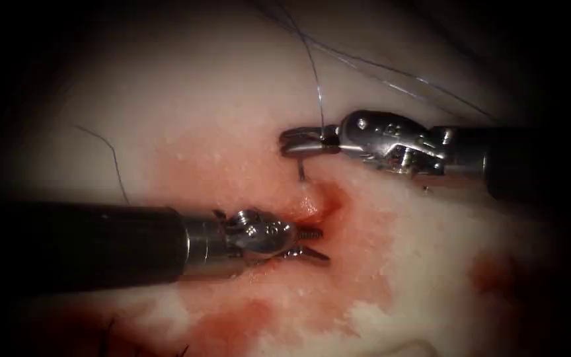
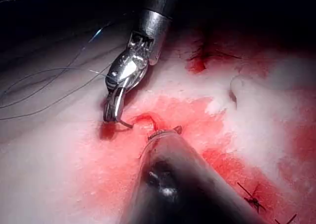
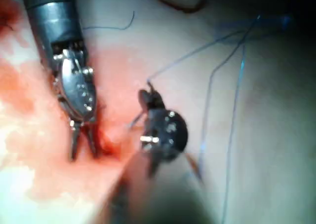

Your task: Wound Closure

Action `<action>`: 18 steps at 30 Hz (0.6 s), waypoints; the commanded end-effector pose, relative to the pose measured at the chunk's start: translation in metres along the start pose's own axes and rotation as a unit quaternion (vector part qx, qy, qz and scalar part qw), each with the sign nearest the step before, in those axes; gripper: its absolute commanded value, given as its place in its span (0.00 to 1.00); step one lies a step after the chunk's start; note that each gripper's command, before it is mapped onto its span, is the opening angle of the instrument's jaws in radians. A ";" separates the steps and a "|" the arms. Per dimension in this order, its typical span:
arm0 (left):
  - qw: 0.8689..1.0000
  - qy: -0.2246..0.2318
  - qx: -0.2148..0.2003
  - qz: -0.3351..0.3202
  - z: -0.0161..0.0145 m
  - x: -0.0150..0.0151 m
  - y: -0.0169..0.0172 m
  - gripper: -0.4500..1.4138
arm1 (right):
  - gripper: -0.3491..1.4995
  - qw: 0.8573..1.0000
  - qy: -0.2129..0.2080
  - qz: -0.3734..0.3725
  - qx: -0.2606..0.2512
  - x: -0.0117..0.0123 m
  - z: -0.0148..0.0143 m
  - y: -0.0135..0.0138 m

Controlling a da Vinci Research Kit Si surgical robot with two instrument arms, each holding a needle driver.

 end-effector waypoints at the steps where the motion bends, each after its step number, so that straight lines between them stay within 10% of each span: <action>1: 1.000 0.000 0.000 0.000 0.0008 0.0000 -0.0001 0.44 | 0.00 1.000 0.001 0.002 0.000 0.0002 0.0009 0.0006; 18: 1.000 0.000 -0.001 0.000 0.0007 0.0000 -0.0001 0.44 | 0.00 0.995 -0.010 0.096 0.001 0.0008 0.0008 0.0008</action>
